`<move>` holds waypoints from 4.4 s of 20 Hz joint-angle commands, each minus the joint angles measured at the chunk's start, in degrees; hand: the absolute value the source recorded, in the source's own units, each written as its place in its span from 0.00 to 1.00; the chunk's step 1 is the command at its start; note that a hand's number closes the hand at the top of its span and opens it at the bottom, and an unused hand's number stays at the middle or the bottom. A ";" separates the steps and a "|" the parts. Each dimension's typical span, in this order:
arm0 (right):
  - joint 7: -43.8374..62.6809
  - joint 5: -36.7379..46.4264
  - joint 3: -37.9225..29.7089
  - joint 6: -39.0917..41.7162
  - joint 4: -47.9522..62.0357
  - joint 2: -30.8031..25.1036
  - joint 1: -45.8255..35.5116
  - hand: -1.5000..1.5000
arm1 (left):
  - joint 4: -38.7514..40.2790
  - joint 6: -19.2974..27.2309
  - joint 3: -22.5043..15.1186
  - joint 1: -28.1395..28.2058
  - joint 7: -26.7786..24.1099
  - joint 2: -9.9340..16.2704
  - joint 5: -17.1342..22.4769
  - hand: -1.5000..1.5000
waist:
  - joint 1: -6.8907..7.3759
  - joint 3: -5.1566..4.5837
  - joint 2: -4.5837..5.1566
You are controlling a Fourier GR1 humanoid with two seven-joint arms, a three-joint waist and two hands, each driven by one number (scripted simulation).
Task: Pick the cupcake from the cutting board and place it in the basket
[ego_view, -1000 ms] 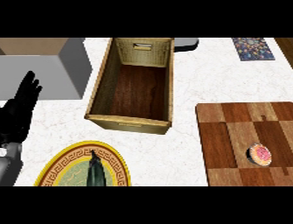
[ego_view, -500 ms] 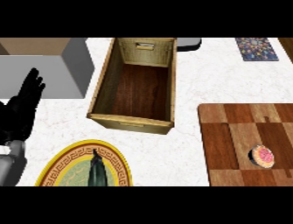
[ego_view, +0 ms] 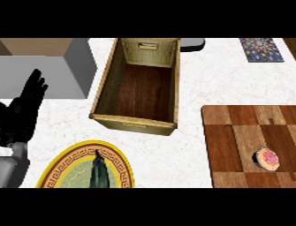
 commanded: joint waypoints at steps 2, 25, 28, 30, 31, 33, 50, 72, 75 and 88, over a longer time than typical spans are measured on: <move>-5.88 8.27 3.03 -1.24 1.04 6.87 1.88 0.00 | 0.98 -2.37 1.68 1.42 -1.59 -0.38 -1.25 0.50 | -0.05 -0.03 0.03; -17.44 23.76 0.12 -2.61 8.26 19.51 -2.20 0.00 | -0.48 -6.52 7.00 -2.12 3.60 -5.23 -6.59 0.50 | 0.00 -0.03 0.05; -16.71 24.10 -1.82 -0.74 5.43 19.13 1.54 0.00 | -1.19 -7.84 7.58 -1.27 3.12 -5.25 -6.50 0.50 | -0.12 -0.04 0.03; -16.61 28.71 1.27 -3.78 7.41 20.76 -0.53 0.00 | 2.70 -9.09 8.10 0.21 -1.59 -6.36 -5.88 0.50 | -0.04 -0.04 0.07; -19.94 29.31 -0.19 -4.92 10.88 20.31 -0.75 0.00 | 2.46 -8.85 9.96 -0.49 -0.37 -5.14 -5.87 0.50 | -0.01 -0.03 0.07; -18.93 28.74 -1.40 -2.80 12.37 18.92 -2.73 0.00 | -4.84 -8.67 8.20 3.76 1.52 -5.48 -7.37 0.50 | 0.21 -0.03 0.02; -22.15 38.19 3.30 -7.03 20.17 24.23 -5.56 0.00 | 0.56 -9.91 10.83 -4.65 5.79 -7.55 -8.52 0.50 | -0.01 -0.03 0.07; -22.91 52.57 32.27 -7.60 15.47 40.33 -3.84 1.00 | 0.26 -9.81 8.71 -2.40 1.33 -10.32 -10.97 0.50 | 3.71 -0.28 0.34; -18.92 54.03 40.52 -7.49 15.42 40.55 -4.68 1.00 | 0.16 -10.51 7.75 -3.66 1.74 -10.53 -10.95 0.50 | 5.01 -0.15 0.51; -6.08 36.50 73.76 -40.49 3.99 40.93 0.83 1.00 | 1.35 -9.19 9.06 -2.31 2.06 -10.28 -11.39 0.50 | 0.83 0.14 -0.12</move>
